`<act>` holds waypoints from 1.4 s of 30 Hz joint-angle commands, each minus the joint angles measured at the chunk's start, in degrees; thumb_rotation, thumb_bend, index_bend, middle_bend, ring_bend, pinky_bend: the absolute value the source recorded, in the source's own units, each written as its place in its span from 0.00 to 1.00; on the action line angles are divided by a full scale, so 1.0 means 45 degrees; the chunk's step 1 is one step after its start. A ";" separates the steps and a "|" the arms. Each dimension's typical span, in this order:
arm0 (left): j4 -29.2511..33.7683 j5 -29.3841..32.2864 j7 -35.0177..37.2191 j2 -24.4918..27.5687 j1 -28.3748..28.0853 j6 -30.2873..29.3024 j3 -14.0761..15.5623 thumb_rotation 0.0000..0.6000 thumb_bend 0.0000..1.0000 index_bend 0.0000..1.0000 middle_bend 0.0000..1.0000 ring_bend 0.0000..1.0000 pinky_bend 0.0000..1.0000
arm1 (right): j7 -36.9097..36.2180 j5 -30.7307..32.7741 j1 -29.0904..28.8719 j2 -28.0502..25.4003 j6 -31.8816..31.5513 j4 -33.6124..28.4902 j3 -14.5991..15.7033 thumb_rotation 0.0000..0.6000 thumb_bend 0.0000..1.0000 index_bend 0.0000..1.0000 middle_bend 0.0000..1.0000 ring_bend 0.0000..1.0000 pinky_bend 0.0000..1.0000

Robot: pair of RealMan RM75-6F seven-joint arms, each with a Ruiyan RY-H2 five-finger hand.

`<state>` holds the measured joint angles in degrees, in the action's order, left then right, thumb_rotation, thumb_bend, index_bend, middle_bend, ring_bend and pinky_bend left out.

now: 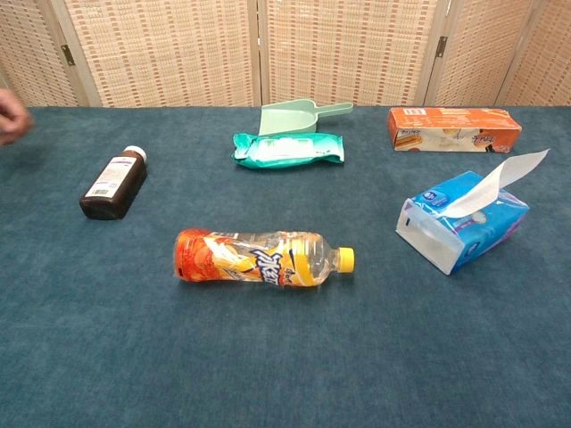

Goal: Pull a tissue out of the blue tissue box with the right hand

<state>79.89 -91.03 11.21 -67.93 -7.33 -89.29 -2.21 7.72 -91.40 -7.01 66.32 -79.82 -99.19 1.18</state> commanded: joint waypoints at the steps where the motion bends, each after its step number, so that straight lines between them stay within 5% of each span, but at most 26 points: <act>1: -0.0011 -0.0001 -0.0009 0.0000 0.0000 0.0006 0.0007 1.00 0.26 0.00 0.00 0.00 0.12 | -0.0033 0.0028 -0.0019 0.0004 0.0032 0.0018 -0.0014 1.00 0.00 0.00 0.00 0.00 0.00; 14: -0.0018 0.0006 0.0021 -0.0019 -0.0042 0.0066 0.0003 1.00 0.26 0.00 0.00 0.00 0.12 | -0.0396 0.0416 -0.0894 0.0503 0.0711 0.0708 -0.0816 1.00 0.06 0.00 0.00 0.00 0.00; 29: -0.0125 0.0091 0.0695 0.0098 -0.0040 0.0070 -0.0041 1.00 0.26 0.00 0.00 0.00 0.12 | 0.2732 0.4013 -0.3164 0.1551 0.3541 0.0111 -0.2459 1.00 0.12 0.22 0.14 0.00 0.00; 42: -0.0160 0.0006 0.0845 0.0089 -0.0020 -0.0037 -0.0017 1.00 0.26 0.00 0.00 0.00 0.12 | 0.4153 0.5583 -0.4263 0.3113 0.3773 0.1162 -0.2773 1.00 0.24 0.43 0.32 0.00 0.00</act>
<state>79.18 -91.01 15.02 -67.53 -7.43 -89.44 -2.28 26.15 -66.57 -25.90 79.91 -62.71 -94.38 -11.26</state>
